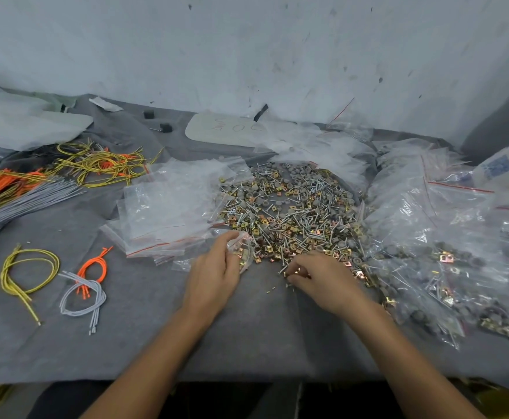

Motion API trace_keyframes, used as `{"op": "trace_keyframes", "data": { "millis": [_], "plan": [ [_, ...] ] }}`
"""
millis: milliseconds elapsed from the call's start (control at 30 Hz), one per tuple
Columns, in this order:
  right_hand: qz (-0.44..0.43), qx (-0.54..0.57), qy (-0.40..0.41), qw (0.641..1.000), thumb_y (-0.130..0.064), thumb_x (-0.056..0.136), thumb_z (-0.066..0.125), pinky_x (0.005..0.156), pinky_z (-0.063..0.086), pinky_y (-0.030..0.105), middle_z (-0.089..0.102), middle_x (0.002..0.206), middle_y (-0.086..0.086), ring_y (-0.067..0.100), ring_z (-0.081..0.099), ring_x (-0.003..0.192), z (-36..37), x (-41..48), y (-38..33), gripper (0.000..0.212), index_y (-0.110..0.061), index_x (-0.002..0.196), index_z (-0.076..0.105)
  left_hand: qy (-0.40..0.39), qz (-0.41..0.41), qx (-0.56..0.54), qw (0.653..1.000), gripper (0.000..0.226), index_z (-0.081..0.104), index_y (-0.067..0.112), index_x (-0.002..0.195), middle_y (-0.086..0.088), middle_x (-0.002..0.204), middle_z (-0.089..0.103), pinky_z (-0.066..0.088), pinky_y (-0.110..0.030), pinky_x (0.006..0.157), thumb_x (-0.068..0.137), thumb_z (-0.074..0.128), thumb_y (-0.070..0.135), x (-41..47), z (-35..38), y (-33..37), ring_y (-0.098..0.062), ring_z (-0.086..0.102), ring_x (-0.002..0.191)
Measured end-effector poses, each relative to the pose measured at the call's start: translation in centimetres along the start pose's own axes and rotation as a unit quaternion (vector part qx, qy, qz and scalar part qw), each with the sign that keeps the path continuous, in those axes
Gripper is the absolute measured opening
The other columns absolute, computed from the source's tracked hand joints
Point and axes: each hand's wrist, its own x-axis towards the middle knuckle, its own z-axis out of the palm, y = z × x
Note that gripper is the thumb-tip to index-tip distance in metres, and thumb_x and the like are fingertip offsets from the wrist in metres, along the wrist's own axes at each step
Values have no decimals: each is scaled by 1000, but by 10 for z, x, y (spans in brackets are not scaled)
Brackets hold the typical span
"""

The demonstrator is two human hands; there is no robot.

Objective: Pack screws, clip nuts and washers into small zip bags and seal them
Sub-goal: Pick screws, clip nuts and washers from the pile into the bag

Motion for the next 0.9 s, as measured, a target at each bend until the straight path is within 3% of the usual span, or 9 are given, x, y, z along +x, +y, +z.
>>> {"op": "trace_keyframes", "data": {
  "millis": [200, 400, 533, 667, 800, 900],
  "plan": [
    [-8, -17, -1, 1000, -38, 95, 63, 77, 45, 35, 52, 89, -14, 16, 57, 101, 0, 9, -1, 8, -33, 102, 64, -2, 1, -2, 1000, 42, 55, 33, 130, 12, 57, 50, 42, -38, 57, 91, 39, 30, 0, -1, 2, -6, 49, 57],
    [-24, -47, 5, 999, -34, 99, 58, 78, 44, 34, 48, 100, -13, 19, 56, 106, 3, 12, -5, 5, -31, 103, 60, -6, -2, -14, 1000, 42, 55, 34, 129, 14, 59, 54, 46, -39, 58, 91, 38, 29, -1, -1, 3, -4, 52, 59],
    [-25, 50, 40, 998, -27, 97, 61, 79, 43, 34, 50, 97, -11, 15, 53, 93, 3, 9, -7, 11, -29, 92, 52, -2, 4, -12, 1000, 41, 55, 34, 129, 23, 70, 58, 42, -37, 57, 92, 39, 28, -1, 0, 2, -3, 54, 63],
    [-30, 125, 90, 988, -22, 96, 63, 68, 41, 20, 59, 86, -11, 2, 54, 78, 1, 14, -21, 14, -28, 88, 53, 0, 0, -8, 1000, 41, 54, 36, 129, 21, 65, 57, 37, -33, 59, 92, 39, 30, -1, 1, 0, 3, 53, 64],
    [1, 84, 89, 992, -17, 93, 65, 80, 47, 34, 60, 92, -9, 13, 58, 88, -2, 17, -13, 7, -23, 93, 61, 2, 3, -8, 1000, 40, 53, 37, 129, 19, 65, 56, 36, -32, 59, 92, 40, 29, -2, 0, 0, 2, 53, 63],
    [12, 41, 54, 998, -21, 93, 65, 82, 46, 33, 57, 98, -7, 16, 58, 94, -3, 13, 1, 6, -26, 96, 65, 4, 8, -7, 1000, 40, 54, 35, 129, 24, 70, 58, 33, -30, 59, 92, 39, 30, -2, 1, 1, 3, 53, 65]
  ]
}}
